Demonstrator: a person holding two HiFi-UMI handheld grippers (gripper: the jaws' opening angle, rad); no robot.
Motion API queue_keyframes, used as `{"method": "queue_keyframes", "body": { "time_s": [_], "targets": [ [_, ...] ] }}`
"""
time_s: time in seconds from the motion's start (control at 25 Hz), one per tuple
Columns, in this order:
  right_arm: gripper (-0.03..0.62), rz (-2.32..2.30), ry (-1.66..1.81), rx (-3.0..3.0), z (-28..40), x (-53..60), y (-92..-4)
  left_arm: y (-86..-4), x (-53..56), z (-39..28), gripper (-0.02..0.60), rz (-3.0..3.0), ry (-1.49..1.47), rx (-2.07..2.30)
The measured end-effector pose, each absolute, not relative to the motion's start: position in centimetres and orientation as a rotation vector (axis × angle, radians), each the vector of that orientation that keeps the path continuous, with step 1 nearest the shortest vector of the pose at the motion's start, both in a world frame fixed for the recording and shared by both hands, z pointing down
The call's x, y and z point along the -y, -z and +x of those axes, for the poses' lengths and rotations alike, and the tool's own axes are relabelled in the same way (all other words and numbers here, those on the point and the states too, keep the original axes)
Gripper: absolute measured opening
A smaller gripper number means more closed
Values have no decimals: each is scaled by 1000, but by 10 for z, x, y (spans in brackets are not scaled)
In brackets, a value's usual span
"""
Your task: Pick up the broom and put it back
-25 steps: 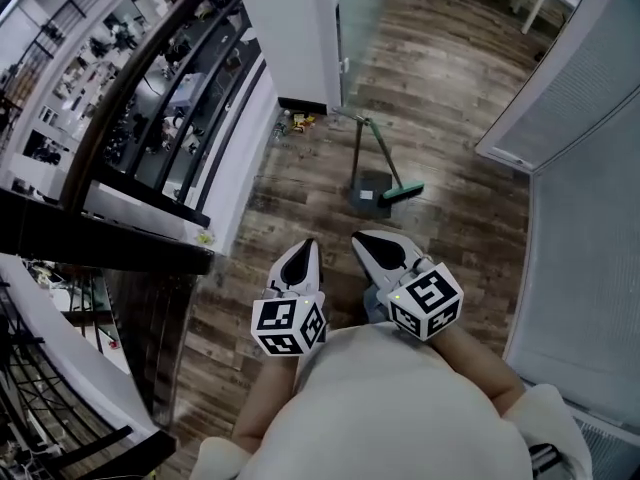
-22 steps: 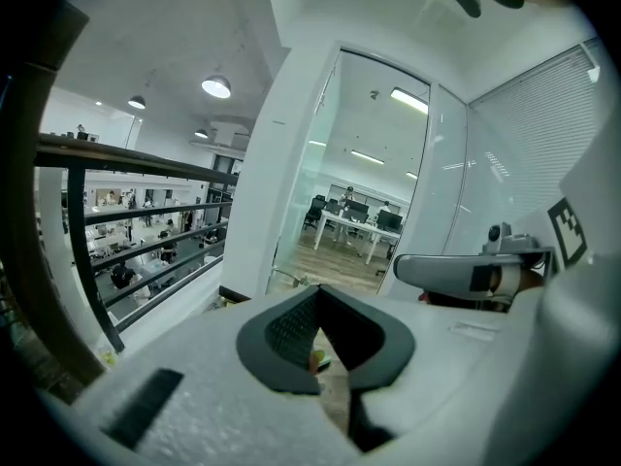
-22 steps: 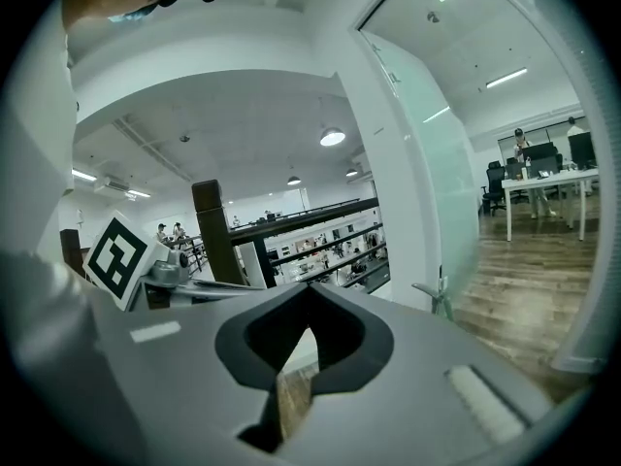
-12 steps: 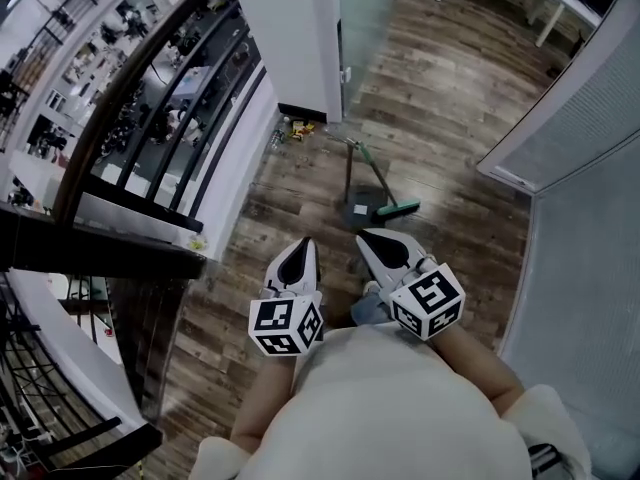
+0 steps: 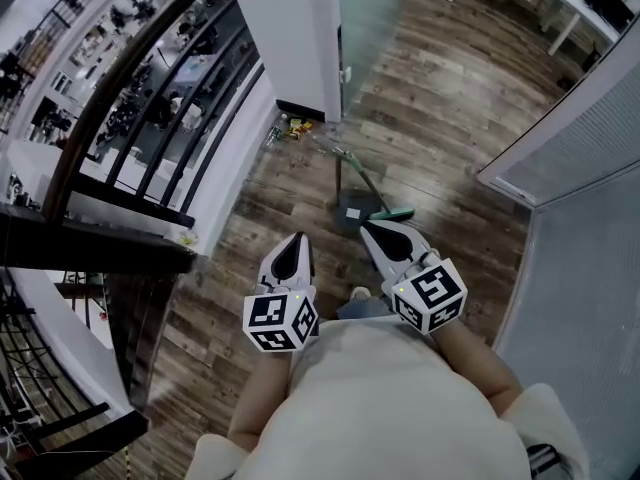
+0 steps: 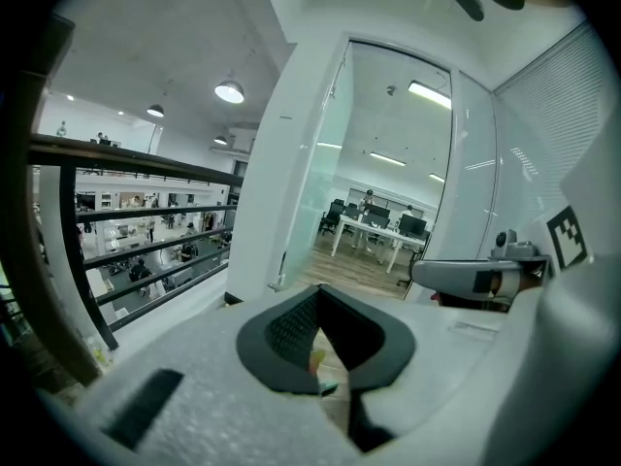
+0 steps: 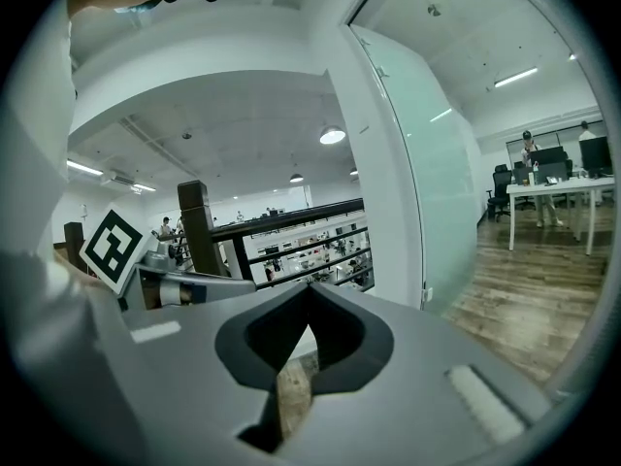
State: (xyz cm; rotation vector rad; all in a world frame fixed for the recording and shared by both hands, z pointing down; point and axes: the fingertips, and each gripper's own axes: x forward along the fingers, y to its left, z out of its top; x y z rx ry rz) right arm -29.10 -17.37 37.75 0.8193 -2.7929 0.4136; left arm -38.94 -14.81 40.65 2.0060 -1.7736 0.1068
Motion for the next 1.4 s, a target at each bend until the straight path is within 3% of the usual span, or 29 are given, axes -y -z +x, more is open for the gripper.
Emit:
{"method": "queue_keyframes", "body": {
  "time_s": [0.52, 1.4],
  "targets": [
    [7, 934, -398, 2726, -250, 219, -406, -425, 166, -380, 5, 1955, -166, 1783],
    [41, 1023, -388, 2560, -283, 326, -484, -483, 286, -406, 5, 2003, -264, 1632]
  ]
}}
